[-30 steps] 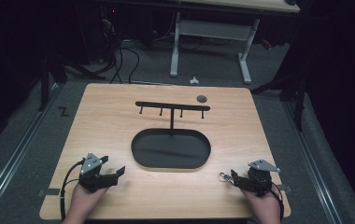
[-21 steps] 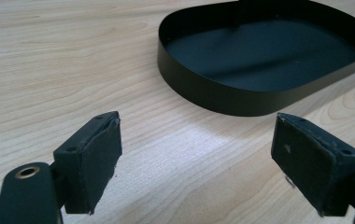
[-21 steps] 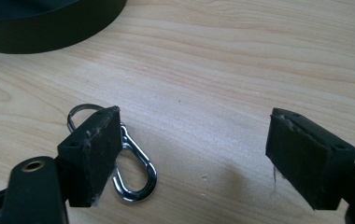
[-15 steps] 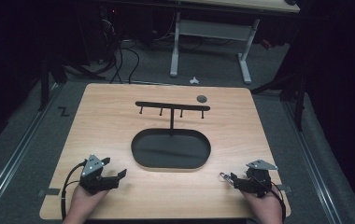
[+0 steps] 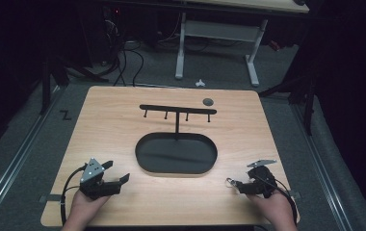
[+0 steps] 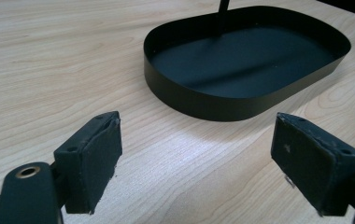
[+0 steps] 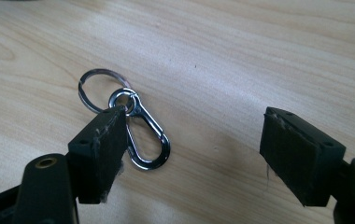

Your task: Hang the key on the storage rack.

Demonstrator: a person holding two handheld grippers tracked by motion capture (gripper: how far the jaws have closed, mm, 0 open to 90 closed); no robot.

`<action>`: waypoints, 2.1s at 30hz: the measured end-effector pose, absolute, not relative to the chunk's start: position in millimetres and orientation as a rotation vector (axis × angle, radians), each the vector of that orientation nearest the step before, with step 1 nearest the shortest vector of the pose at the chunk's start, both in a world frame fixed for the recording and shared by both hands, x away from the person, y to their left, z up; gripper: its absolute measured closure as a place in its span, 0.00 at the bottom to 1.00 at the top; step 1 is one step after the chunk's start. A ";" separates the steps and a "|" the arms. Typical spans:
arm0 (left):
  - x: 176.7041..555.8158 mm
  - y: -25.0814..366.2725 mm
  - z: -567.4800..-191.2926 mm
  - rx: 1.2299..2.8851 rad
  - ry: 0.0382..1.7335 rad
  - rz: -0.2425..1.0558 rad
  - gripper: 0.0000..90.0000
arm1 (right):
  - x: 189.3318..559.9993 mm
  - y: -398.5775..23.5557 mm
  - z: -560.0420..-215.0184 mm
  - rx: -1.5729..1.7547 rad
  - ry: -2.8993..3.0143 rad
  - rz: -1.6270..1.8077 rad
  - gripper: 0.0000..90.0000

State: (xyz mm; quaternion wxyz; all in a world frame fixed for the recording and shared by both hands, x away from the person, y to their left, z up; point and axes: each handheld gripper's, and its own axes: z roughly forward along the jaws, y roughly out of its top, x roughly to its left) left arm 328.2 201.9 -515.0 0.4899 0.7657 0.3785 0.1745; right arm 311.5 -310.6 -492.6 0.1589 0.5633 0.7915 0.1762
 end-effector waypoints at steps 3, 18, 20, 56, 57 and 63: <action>328.6 201.6 -514.9 1.858 0.917 0.419 0.19 | 314.3 -312.1 -489.1 1.649 2.287 0.459 0.27; 328.4 198.8 -515.4 1.868 0.909 0.410 0.19 | 320.8 -295.0 -483.4 1.596 2.430 0.325 0.32; 328.2 198.9 -515.3 1.869 0.911 0.410 0.19 | 322.1 -291.0 -483.4 1.588 2.454 0.319 0.34; 327.8 200.3 -514.8 1.868 0.909 0.418 0.19 | 334.1 -270.4 -488.2 1.590 2.584 0.209 0.75; 328.0 200.4 -514.7 1.868 0.908 0.419 0.19 | 334.8 -269.6 -488.2 1.584 2.590 0.202 0.74; 328.6 201.2 -514.5 1.866 0.908 0.417 0.19 | 342.8 -265.7 -487.9 1.572 2.641 0.156 0.67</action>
